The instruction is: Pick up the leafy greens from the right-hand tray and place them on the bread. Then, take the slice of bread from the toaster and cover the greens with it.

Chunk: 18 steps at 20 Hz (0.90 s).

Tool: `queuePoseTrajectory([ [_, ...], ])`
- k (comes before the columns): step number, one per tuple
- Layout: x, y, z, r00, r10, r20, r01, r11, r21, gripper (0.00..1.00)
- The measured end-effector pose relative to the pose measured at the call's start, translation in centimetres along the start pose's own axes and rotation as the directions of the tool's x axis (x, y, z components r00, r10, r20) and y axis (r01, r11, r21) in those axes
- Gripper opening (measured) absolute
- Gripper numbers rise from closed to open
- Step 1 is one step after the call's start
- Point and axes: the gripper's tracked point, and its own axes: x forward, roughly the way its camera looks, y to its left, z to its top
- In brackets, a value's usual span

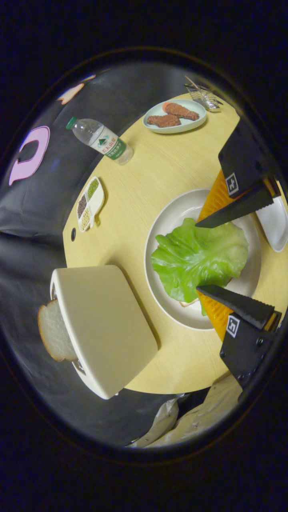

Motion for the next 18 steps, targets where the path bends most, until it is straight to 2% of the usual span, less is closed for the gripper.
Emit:
queuePoseTrajectory([
  [5, -1.7, 1.3, 1.6, 0.998, -0.042, 0.041, 0.042, 0.999, 0.017, 0.97],
  [9, -3.4, 2.5, 3.8, 0.995, -0.066, 0.079, 0.064, 0.998, 0.023, 0.97],
  [18, -7.3, 6.5, 11.6, 0.984, -0.065, 0.169, 0.050, 0.995, 0.088, 0.97],
])
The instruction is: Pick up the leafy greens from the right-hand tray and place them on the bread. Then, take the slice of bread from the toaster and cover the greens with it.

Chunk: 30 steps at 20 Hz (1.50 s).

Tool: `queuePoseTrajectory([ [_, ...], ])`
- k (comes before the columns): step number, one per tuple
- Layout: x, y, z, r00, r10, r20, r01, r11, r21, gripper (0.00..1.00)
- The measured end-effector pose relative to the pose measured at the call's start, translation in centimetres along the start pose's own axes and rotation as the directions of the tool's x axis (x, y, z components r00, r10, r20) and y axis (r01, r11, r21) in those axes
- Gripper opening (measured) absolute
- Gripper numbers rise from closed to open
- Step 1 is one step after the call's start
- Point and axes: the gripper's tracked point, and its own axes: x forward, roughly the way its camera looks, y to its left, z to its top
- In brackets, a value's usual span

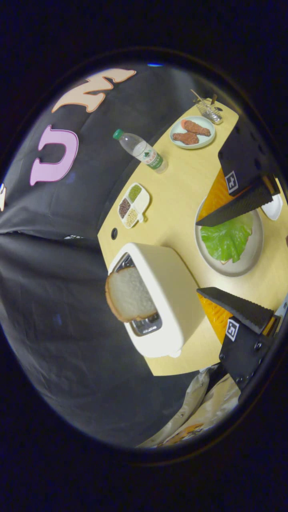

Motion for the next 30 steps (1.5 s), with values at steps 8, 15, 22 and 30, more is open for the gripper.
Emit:
queuePoseTrajectory([
  [8, 0.0, 3.1, 5.0, 1.000, 0.009, 0.021, -0.011, 0.998, 0.057, 0.97],
  [15, 0.9, 6.2, 9.7, 0.996, 0.056, 0.065, -0.064, 0.990, 0.125, 0.96],
  [22, 2.9, 8.1, 10.9, 0.999, 0.042, 0.025, -0.045, 0.992, 0.122, 0.97],
  [30, 5.7, 7.8, 10.2, 0.998, -0.032, -0.046, 0.040, 0.985, 0.169, 0.77],
])
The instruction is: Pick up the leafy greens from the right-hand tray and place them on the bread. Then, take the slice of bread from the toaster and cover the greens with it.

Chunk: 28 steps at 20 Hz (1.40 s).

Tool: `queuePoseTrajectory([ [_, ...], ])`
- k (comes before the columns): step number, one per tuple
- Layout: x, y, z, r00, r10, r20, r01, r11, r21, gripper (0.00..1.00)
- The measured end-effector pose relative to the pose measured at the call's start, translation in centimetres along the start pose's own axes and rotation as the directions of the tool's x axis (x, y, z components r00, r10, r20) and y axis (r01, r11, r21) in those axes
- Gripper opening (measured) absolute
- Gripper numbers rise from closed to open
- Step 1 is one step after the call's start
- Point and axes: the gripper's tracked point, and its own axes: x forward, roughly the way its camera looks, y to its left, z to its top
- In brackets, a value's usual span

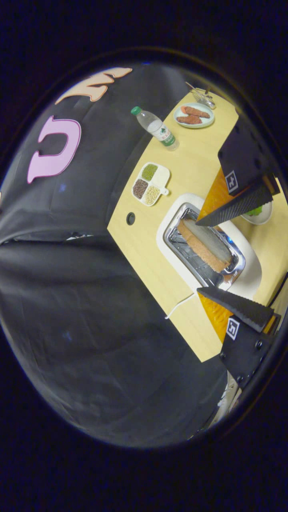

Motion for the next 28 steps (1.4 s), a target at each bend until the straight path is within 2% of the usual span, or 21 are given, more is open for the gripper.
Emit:
queuePoseTrajectory([
  [7, 1.0, 0.0, -0.9, 0.998, -0.029, -0.049, 0.029, 1.000, 0.011, 0.49],
  [8, 0.8, 0.1, -1.1, 0.998, -0.027, -0.057, 0.027, 1.000, -0.001, 0.40],
  [9, 0.6, -0.9, -0.9, 0.996, -0.074, -0.042, 0.074, 0.997, -0.008, 0.31],
  [11, 0.3, -0.7, -1.6, 0.997, -0.054, -0.060, 0.055, 0.998, 0.027, 0.12],
  [12, 0.0, -0.7, -1.3, 0.997, -0.057, -0.050, 0.059, 0.997, 0.059, 0.12],
  [13, -0.2, -0.7, -1.2, 0.998, -0.048, -0.045, 0.052, 0.996, 0.072, 0.04],
  [23, -4.6, -3.5, 0.7, 0.995, -0.045, 0.094, 0.023, 0.975, 0.223, 0.04],
  [28, -6.5, -5.3, 0.5, 0.987, -0.052, 0.155, -0.005, 0.938, 0.346, 0.04],
])
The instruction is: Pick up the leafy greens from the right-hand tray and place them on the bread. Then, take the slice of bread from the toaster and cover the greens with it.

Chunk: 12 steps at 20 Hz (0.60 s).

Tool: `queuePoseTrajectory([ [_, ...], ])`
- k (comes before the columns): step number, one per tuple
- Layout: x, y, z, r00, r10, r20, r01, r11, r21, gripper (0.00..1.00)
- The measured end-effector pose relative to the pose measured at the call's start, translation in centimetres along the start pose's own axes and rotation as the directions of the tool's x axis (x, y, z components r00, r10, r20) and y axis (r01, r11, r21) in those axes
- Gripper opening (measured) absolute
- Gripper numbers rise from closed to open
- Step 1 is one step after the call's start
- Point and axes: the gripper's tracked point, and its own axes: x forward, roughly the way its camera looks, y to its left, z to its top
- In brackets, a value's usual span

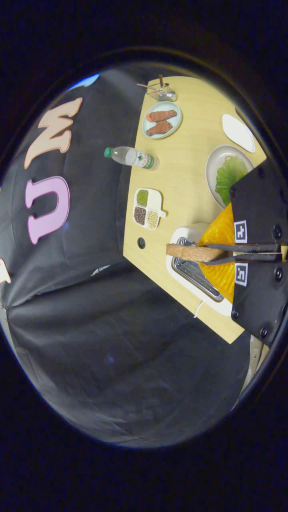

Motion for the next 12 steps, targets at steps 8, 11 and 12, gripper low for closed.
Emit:
queuePoseTrajectory([
  [8, -2.2, -2.8, 0.6, 0.998, 0.010, 0.060, -0.014, 0.998, 0.067, 0.04],
  [11, -2.5, -5.1, 0.3, 0.998, -0.021, 0.065, 0.017, 0.998, 0.062, 0.04],
  [12, -2.5, -6.0, 0.0, 0.998, -0.030, 0.057, 0.027, 0.998, 0.060, 0.04],
])
